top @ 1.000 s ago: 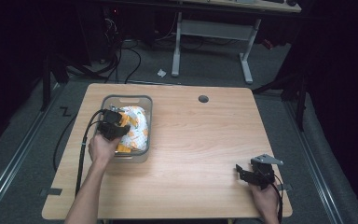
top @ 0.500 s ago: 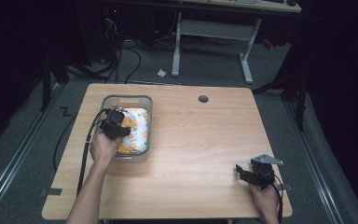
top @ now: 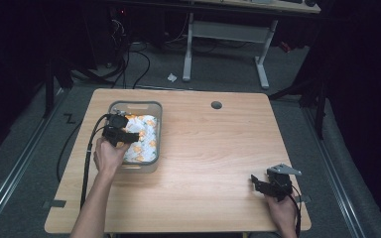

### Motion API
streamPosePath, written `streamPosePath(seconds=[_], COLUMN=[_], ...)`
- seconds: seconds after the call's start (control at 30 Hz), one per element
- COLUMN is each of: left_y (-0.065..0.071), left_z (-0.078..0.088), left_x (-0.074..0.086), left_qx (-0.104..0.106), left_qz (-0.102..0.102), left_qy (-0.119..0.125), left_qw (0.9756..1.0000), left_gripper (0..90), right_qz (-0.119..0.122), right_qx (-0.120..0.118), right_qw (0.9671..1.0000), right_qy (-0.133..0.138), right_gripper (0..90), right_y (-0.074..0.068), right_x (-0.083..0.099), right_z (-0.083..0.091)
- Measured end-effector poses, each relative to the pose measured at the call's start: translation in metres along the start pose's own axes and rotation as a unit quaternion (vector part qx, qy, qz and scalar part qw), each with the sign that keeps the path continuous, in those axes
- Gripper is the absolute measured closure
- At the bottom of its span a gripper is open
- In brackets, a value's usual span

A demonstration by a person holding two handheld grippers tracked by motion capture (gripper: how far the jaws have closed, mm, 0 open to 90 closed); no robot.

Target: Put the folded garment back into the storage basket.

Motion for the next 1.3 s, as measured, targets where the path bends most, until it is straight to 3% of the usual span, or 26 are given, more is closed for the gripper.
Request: streamPosePath(seconds=[0.43, 0.63, 1.03, 1.2, 1.3], left_y=[0.001, 0.006, 0.019, 0.024, 0.025], left_z=[0.027, 0.045, 0.064, 0.071, 0.072], left_x=[0.000, 0.002, 0.004, 0.008, 0.010], left_qx=[0.020, 0.042, 0.063, 0.076, 0.078], left_qz=[0.005, 0.013, 0.008, 0.015, 0.016], left_qy=[0.053, 0.090, 0.120, 0.139, 0.139], left_qw=[0.9984, 0.9950, 0.9907, 0.9873, 0.9871], left_gripper=[30.9, 30.3, 30.1, 29.5, 29.3], right_qz=[-0.001, -0.001, -0.001, -0.001, -0.001], right_qx=[0.000, 0.000, 0.000, 0.000, 0.000], right_qw=[1.0000, 1.0000, 1.0000, 1.0000, 1.0000], right_qy=[0.000, -0.001, -0.001, -0.001, -0.001], right_gripper=[30.0, 30.0, 30.0, 30.0, 30.0], right_y=[0.000, 0.000, 0.000, 0.000, 0.000], right_x=[0.000, 0.000, 0.000, 0.000, 0.000], right_z=[0.000, 0.000, 0.000, 0.000, 0.000])
Point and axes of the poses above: each handheld gripper's, and its own axes: z roughly backward along the jaws, x roughly out of its underside, y roughly to its right, the point moved 6 cm from there along -z, roughly forward along the jaws, and after that the axes turned 4 degrees about z, right-handed, at the moved point
